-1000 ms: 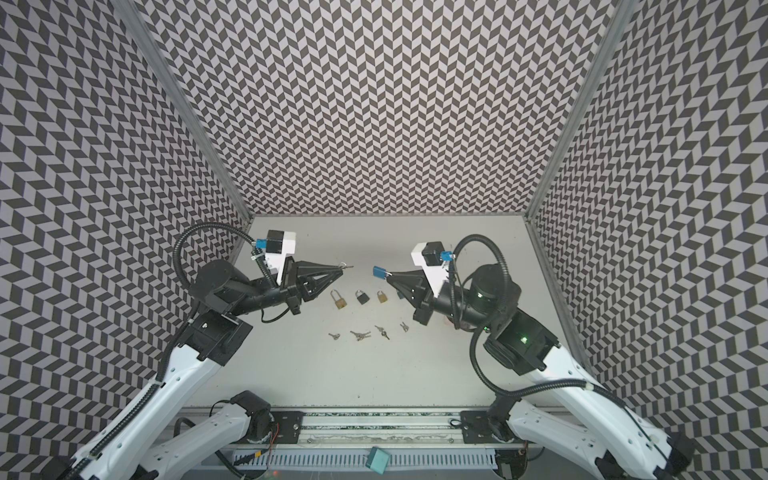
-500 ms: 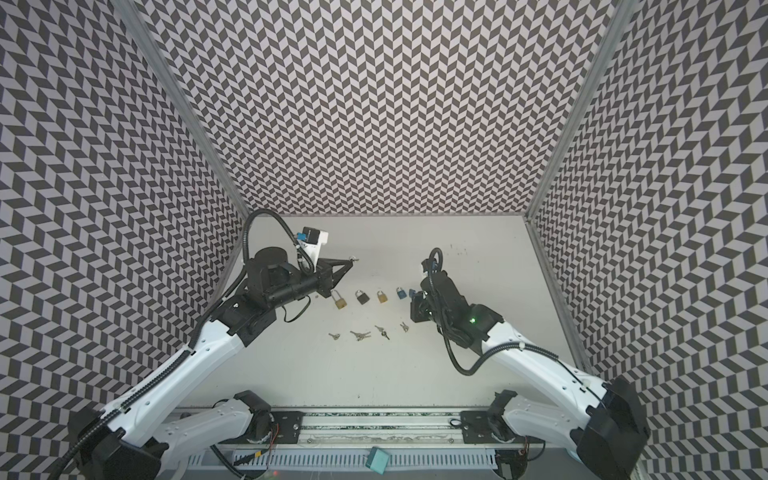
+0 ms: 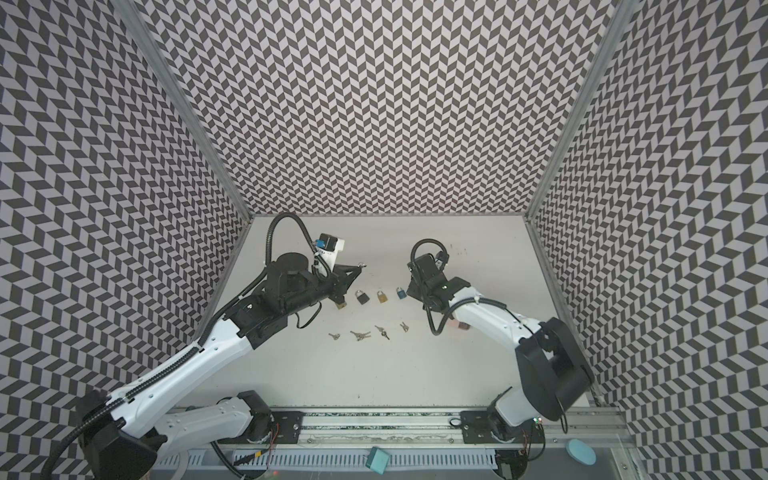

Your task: Lock with the key

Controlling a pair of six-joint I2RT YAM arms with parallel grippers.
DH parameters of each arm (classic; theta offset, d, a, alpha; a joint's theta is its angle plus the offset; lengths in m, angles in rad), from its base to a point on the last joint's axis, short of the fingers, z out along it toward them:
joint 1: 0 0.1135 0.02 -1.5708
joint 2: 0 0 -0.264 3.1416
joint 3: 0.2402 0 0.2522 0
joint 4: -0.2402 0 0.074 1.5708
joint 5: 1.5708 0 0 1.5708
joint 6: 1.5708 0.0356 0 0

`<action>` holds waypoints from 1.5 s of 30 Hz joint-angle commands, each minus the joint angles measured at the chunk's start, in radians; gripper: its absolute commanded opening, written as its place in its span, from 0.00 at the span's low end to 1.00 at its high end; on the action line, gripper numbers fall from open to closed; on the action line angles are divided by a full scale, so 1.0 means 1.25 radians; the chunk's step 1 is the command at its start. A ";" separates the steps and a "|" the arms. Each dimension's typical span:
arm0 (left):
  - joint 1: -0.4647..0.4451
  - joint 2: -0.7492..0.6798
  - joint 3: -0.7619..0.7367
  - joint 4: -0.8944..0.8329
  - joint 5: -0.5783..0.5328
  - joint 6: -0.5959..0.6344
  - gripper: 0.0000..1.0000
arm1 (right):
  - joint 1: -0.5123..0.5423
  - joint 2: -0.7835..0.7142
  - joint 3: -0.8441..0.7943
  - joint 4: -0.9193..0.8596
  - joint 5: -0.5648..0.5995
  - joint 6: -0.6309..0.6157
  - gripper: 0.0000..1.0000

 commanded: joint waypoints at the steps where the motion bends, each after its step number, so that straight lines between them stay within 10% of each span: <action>1: 0.013 -0.023 -0.005 -0.004 -0.010 0.006 0.00 | -0.036 0.046 0.030 0.011 -0.092 0.077 0.00; 18: 0.023 -0.035 -0.019 0.001 0.018 -0.001 0.00 | -0.066 0.153 0.067 0.026 -0.109 0.122 0.00; 28: 0.023 -0.039 -0.021 -0.001 0.026 -0.004 0.00 | -0.076 0.143 0.040 0.069 -0.125 0.130 0.30; 45: 0.025 -0.045 -0.025 -0.003 0.031 -0.004 0.00 | -0.088 0.074 -0.030 0.318 -0.176 0.117 0.28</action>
